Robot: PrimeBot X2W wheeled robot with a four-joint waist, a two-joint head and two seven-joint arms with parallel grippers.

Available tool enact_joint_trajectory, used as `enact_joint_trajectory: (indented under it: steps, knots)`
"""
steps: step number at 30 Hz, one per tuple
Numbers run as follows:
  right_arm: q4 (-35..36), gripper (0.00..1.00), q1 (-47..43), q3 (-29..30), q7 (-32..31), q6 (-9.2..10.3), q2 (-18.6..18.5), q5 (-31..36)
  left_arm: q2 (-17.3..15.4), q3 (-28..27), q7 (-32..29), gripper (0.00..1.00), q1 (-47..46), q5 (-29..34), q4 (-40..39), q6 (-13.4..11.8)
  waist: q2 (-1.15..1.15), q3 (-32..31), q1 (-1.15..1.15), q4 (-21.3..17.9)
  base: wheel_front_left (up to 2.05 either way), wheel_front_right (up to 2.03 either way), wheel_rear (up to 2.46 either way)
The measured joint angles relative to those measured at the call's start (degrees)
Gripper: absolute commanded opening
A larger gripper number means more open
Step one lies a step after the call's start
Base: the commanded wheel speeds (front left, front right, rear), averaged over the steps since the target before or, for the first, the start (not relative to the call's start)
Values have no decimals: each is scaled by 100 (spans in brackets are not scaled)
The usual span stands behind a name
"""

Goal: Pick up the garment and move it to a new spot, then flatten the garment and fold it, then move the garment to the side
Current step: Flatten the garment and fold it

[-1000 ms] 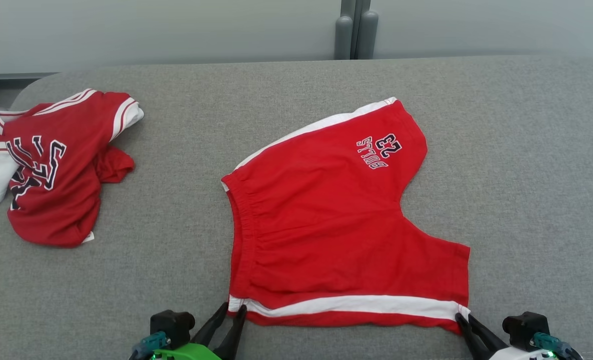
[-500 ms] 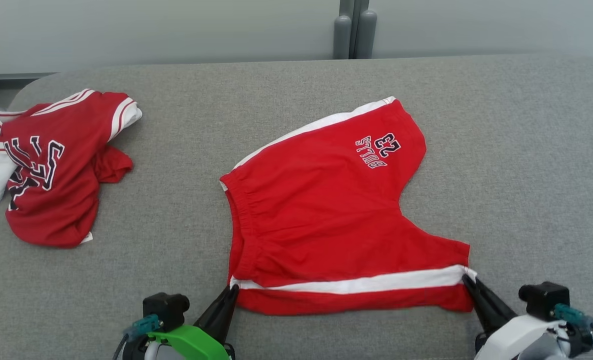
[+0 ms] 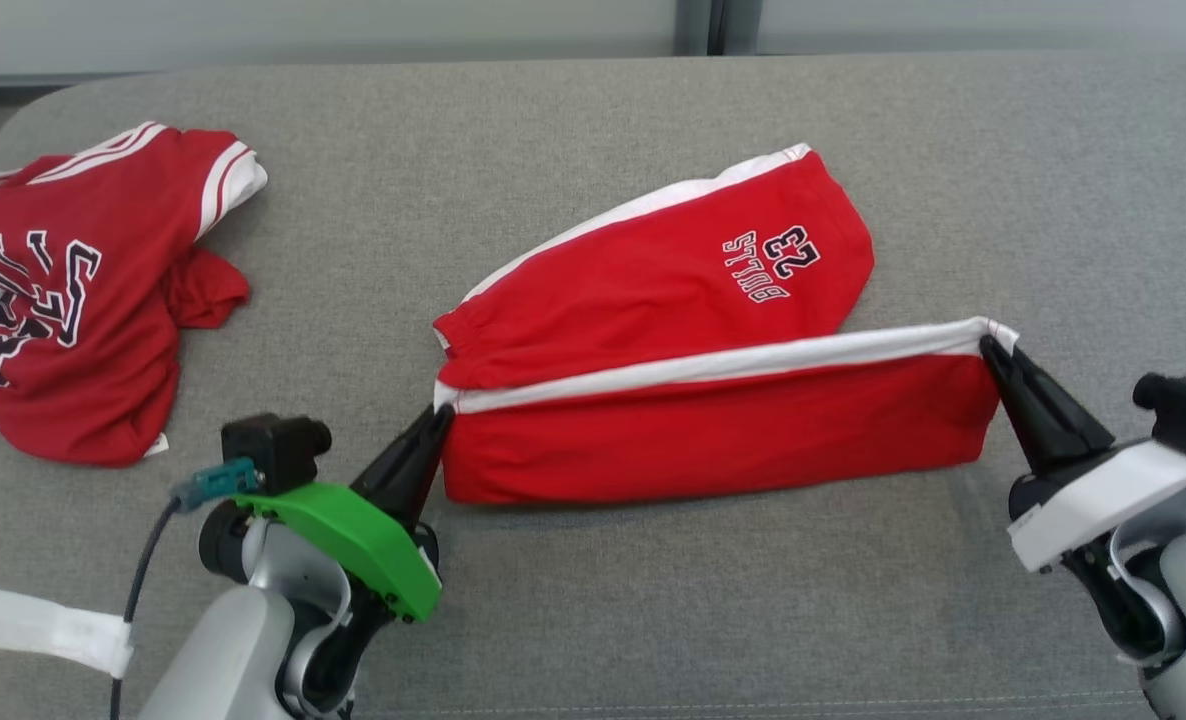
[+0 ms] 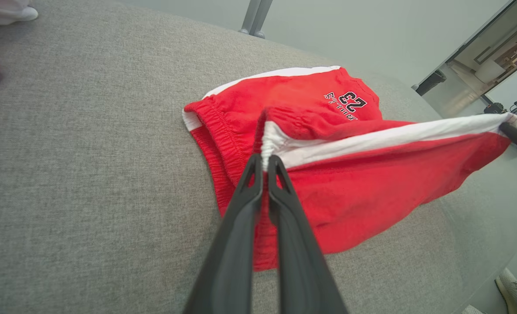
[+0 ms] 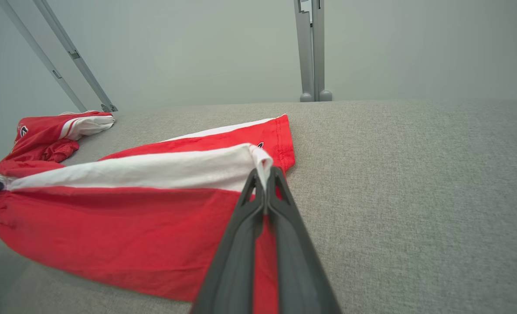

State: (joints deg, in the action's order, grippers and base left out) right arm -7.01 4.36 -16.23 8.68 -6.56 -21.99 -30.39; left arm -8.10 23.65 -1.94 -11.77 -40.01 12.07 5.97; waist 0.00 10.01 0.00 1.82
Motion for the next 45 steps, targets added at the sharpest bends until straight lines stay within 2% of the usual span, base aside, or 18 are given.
enact_joint_trajectory:
  steps: [8,19,32,45]
  knots:
    - [54,0,1013,52,-720,-48,-269,-203,-1,-135,-748,0,-687,-162,-289,-360,0,545,0,118,0,0,0]
    - [-25,0,2403,133,-1385,-48,-545,-292,380,-312,-1268,0,-1712,-322,-327,-855,0,1374,0,433,0,0,0]
    - [-695,0,3179,-146,-1536,-49,-348,-183,480,-346,-1312,0,-2176,-359,62,-1010,0,1970,1,789,0,0,0]
    - [-1204,0,3449,-319,-1316,-49,-268,-171,532,-293,-1255,0,-2348,-359,368,-1010,0,1957,1,729,0,0,0]
